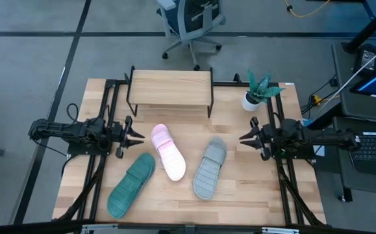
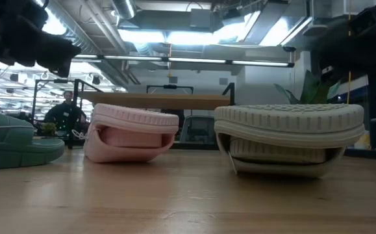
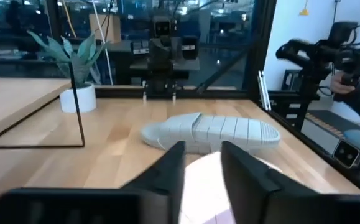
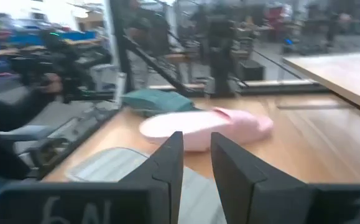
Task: Pick and place slides into the shelf
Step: Put the pink pair of slides on the shelf
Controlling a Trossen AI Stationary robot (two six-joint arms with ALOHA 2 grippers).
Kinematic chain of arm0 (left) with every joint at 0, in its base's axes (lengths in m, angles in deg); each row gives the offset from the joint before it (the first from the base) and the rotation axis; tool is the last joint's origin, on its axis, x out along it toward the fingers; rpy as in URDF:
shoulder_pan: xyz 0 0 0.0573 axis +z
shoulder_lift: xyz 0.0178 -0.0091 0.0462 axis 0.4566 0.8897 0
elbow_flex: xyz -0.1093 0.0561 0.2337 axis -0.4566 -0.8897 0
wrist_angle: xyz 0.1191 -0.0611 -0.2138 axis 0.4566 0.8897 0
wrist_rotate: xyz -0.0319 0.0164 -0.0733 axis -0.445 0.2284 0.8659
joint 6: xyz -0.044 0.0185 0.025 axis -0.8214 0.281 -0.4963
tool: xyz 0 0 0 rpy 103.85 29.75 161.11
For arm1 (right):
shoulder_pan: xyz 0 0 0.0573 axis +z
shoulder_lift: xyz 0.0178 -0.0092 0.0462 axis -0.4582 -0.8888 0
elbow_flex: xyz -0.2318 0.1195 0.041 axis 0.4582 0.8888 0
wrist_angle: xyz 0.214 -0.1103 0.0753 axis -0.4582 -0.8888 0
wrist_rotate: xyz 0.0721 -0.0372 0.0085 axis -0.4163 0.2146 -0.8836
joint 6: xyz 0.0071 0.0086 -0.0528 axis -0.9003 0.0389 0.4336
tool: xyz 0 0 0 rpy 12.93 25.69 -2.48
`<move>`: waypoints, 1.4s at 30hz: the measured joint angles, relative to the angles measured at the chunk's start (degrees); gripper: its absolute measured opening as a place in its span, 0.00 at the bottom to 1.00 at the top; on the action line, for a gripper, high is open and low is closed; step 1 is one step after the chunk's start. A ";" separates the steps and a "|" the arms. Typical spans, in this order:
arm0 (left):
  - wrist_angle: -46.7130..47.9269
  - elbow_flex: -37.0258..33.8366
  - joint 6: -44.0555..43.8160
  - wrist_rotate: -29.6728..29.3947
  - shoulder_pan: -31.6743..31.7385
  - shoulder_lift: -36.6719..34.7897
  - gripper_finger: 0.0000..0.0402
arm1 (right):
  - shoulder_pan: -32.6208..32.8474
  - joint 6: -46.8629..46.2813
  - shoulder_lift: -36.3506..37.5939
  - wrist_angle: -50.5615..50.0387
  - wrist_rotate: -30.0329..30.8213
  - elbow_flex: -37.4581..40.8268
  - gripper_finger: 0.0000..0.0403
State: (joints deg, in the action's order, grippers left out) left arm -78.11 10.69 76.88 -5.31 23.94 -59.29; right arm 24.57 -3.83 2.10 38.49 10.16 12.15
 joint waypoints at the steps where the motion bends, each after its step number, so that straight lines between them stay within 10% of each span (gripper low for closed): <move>1: 0.77 0.00 -0.38 -0.55 -0.02 0.00 0.14 | 0.00 -0.04 -0.63 -0.04 0.87 -0.02 0.19; 25: 1.89 6.08 5.06 -7.76 -0.07 1.95 0.00 | -0.02 1.56 -3.17 6.46 6.48 -0.02 0.15; 42: 22.83 31.26 -9.17 -23.82 -0.10 31.51 0.00 | -0.02 -0.35 -3.19 6.64 14.98 -0.02 0.15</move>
State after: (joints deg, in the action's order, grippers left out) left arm -55.28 41.94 67.71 -29.13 23.85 -27.77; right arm 24.55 -4.18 -1.09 45.13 25.14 12.13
